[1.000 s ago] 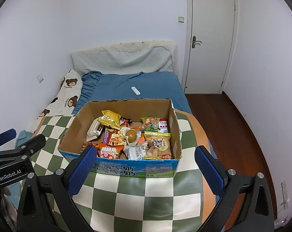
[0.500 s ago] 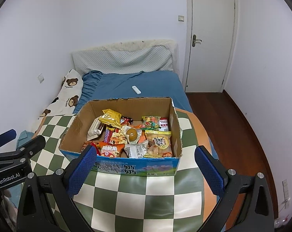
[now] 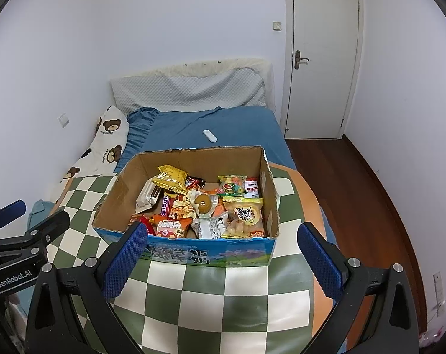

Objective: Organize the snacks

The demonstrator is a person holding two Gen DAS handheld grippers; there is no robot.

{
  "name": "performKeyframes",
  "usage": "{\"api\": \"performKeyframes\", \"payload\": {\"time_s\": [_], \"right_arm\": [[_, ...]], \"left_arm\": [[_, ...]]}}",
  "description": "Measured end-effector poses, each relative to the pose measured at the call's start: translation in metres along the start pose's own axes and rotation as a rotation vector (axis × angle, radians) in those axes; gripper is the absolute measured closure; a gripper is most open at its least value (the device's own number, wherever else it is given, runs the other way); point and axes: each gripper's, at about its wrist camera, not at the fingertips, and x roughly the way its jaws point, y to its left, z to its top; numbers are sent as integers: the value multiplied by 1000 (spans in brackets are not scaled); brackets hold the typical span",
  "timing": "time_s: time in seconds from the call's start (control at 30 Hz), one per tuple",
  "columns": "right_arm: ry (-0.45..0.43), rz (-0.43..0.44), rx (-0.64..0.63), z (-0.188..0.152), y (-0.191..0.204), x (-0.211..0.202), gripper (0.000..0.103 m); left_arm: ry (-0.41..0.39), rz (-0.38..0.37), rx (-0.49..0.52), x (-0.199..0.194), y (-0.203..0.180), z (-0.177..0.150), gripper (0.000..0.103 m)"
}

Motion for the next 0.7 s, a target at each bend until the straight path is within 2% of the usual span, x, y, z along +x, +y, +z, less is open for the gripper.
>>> {"api": "performKeyframes", "payload": {"time_s": [0.7], "right_arm": [[-8,-7,1,-1,0,-7,0]], "left_arm": [[-7,-6,1,-6,0,1,0]]}}
